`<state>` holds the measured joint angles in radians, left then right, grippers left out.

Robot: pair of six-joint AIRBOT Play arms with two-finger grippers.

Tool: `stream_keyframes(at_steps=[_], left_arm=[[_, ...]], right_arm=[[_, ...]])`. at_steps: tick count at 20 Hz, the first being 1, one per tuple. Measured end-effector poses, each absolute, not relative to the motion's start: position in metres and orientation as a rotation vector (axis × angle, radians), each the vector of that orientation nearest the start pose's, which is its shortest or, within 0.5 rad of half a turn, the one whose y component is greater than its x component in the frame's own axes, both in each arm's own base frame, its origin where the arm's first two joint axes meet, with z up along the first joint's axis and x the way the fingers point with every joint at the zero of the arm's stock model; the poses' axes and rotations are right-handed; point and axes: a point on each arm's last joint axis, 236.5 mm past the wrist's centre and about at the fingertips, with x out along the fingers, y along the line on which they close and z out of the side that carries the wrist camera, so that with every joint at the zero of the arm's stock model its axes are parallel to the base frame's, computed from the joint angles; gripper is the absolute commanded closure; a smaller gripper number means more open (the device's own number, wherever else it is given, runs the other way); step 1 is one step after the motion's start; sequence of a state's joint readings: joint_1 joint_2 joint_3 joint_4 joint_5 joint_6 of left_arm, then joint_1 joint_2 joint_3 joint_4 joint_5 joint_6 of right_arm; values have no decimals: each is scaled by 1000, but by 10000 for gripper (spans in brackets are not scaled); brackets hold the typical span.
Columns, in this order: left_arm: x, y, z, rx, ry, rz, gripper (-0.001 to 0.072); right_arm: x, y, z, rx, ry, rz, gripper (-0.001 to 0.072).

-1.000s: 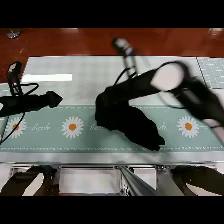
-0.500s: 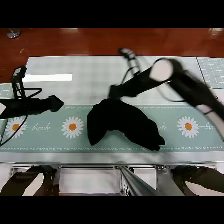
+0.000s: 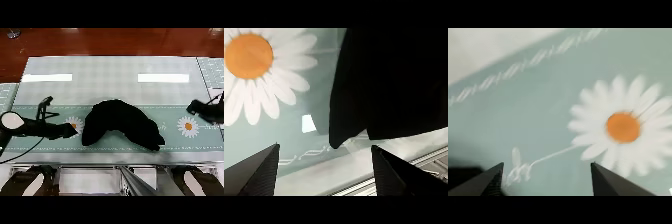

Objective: Fold the shirts.

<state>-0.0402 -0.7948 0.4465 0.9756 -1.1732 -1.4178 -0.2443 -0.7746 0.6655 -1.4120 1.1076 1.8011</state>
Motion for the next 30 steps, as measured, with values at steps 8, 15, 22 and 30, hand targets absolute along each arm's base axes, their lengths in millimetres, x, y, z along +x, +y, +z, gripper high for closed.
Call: stream_keyframes(at_steps=[8,15,22,30], left_arm=[[172,-177,-83,-456,1481,-513,30],[186,-208,-94,-386,1444,-564,690],[224,-206,-68,-365,1344,-598,690],[236,-207,-57,-376,1315,-609,690]], right_arm=[[244,29,-36,729,1184,-93,92],[215,33,-49,673,1306,-80,92],[185,72,-49,650,1463,60,92],[182,104,-80,602,1593,134,179]])
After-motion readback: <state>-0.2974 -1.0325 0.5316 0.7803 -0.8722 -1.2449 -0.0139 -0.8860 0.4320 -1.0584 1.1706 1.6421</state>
